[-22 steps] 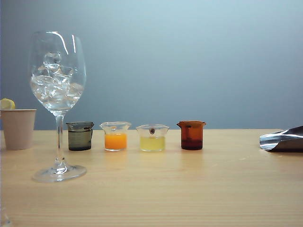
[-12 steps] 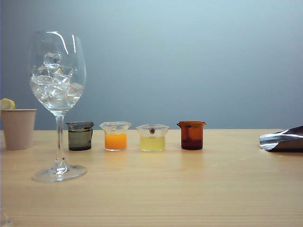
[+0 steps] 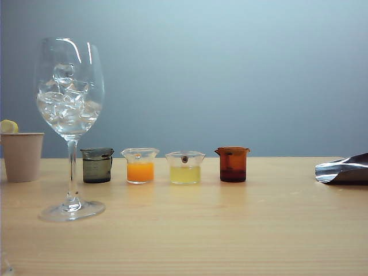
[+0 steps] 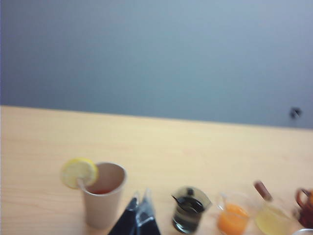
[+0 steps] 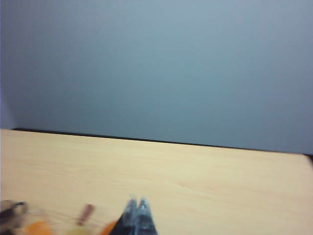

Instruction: Pick up the first measuring cup from the left, pour the coconut rum inside into the goblet, and finally put the measuring cup back in its original place.

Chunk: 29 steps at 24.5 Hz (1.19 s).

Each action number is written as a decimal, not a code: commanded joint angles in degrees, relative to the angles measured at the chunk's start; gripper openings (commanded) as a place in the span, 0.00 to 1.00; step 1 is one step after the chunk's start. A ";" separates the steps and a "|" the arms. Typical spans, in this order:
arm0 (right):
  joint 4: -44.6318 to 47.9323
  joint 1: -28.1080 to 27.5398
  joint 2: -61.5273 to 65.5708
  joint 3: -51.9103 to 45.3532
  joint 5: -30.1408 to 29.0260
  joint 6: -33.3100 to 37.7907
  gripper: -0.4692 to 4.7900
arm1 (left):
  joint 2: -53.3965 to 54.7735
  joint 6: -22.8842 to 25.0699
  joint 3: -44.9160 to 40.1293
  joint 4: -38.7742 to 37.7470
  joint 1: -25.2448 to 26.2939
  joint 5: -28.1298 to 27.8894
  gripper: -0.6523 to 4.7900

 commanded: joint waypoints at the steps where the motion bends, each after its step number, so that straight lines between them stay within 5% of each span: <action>1: 1.66 6.12 5.60 4.50 -0.17 -0.39 0.08 | 7.39 1.03 2.43 3.98 0.00 3.02 0.11; 4: -0.76 11.98 10.47 8.35 -0.28 -3.21 0.08 | 14.01 1.60 2.45 7.15 0.00 4.92 0.11; 6: -3.30 16.13 13.97 11.23 -0.26 -3.19 0.08 | 19.23 7.80 2.45 8.04 -0.77 9.92 0.11; 10: -1.66 21.07 17.77 13.90 -1.57 -3.17 0.08 | 26.21 17.35 2.45 9.01 -3.21 11.04 0.11; 15: 0.37 25.79 21.86 15.39 -4.20 -2.91 0.08 | 38.34 17.97 2.45 15.87 -3.19 13.40 0.11; 23: -1.22 25.81 23.50 15.39 -5.53 -2.97 0.08 | 51.01 17.77 2.45 29.49 -3.21 19.74 0.11; 29: -1.14 25.83 23.65 15.37 -5.55 -3.02 0.08 | 58.27 17.79 2.45 31.04 -3.23 19.67 0.11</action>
